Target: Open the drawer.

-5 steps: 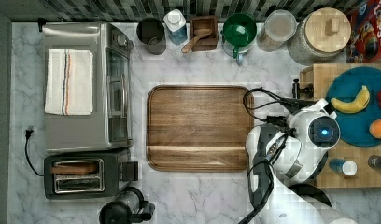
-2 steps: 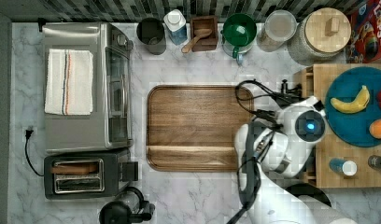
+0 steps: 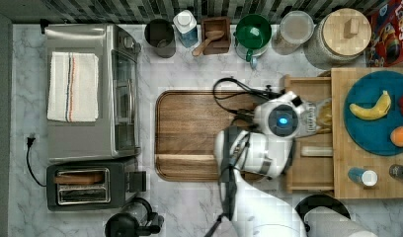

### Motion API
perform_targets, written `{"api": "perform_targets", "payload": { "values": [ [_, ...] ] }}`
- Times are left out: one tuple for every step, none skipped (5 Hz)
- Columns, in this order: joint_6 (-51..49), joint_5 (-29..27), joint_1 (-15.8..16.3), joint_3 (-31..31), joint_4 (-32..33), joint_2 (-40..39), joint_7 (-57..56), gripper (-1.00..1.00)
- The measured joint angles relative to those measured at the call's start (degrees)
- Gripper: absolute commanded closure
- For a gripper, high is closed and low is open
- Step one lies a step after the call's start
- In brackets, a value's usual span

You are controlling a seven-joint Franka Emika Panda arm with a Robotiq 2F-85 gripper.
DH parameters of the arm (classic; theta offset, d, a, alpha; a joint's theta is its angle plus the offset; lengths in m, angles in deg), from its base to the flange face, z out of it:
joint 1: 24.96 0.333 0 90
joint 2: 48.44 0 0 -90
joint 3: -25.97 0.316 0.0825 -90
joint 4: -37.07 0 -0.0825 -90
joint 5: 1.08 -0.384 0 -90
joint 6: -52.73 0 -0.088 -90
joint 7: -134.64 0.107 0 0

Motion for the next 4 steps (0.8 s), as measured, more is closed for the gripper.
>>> {"api": "perform_targets", "payload": {
  "values": [
    [-1.68, 1.89, 3.22, 1.49, 0.78, 0.73, 2.94, -1.00],
    [-1.68, 3.75, 5.86, 2.11, 2.57, 2.01, 3.39, -1.00],
    [-1.34, 4.28, 5.77, 1.39, 3.58, 3.06, 3.86, -1.00],
    [-1.45, 3.97, 5.77, 1.69, 4.36, 3.66, 3.97, -1.00]
  ]
}}
